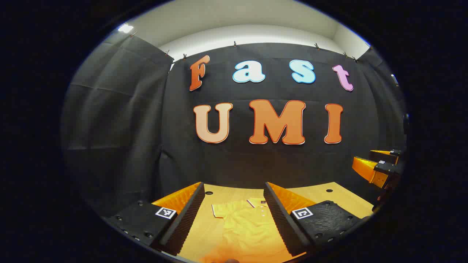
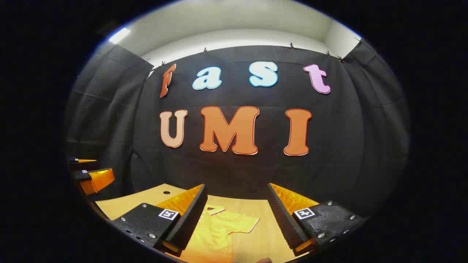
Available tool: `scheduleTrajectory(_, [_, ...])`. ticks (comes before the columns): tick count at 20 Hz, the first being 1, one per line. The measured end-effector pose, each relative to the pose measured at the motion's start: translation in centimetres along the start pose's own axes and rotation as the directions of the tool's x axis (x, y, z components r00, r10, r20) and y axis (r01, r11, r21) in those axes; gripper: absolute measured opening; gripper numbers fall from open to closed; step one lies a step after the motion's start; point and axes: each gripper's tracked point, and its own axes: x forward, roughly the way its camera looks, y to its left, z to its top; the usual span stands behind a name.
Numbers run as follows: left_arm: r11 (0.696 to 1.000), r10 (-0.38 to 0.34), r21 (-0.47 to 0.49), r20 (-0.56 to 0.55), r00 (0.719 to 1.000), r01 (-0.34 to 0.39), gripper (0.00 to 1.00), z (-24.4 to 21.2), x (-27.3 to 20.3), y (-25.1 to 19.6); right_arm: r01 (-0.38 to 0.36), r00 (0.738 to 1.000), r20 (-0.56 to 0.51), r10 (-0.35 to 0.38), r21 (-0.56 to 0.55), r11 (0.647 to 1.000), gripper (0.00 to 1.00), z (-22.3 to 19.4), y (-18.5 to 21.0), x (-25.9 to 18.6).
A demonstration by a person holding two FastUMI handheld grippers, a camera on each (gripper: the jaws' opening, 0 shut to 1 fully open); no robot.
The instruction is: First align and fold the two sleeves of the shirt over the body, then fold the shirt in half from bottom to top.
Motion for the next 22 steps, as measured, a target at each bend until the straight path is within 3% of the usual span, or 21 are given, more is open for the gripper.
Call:
scheduleTrajectory(2, [1.0, -0.029, 0.002, -0.036, 0.999, 0.029, 0.99, -0.9, 1.4, 2.4, 0.063, 0.997, -0.047, -0.063, -0.008, 0.998, 1.0, -0.4, 1.4, -0.5])
scheduleTrajectory(8, [0.997, -0.072, 0.003, -0.037, 0.997, 0.073, 0.99, -0.9, 2.8, 4.8, 0.108, 0.99, -0.085, -0.115, -0.078, 0.991, 0.99, -1.4, 2.3, -2.2])
scheduleTrajectory(14, [0.995, -0.094, 0.022, -0.021, 0.995, 0.095, 0.99, -0.8, 5.2, 1.8, 0.13, 0.988, -0.078, -0.134, -0.052, 0.99, 0.99, -2.4, -0.3, 0.2])
scheduleTrajectory(16, [0.997, -0.071, 0.024, -0.029, 0.997, 0.072, 0.99, -1.1, 6.3, 0.8, 0.128, 0.986, -0.1, -0.134, -0.067, 0.989, 0.99, -3.6, -1.1, 1.7])
scheduleTrajectory(19, [0.994, -0.109, 0.017, -0.047, 0.993, 0.11, 0.98, -1.7, 7.8, -2.4, 0.11, 0.984, -0.129, -0.121, -0.09, 0.99, 0.99, -5.2, -2.3, 3.9])
scheduleTrajectory(22, [0.995, -0.097, 0.015, -0.064, 0.993, 0.098, 0.98, -2.0, 9.0, -3.5, 0.109, 0.972, -0.204, -0.12, -0.068, 0.992, 0.99, -8.1, -4.0, 5.7])
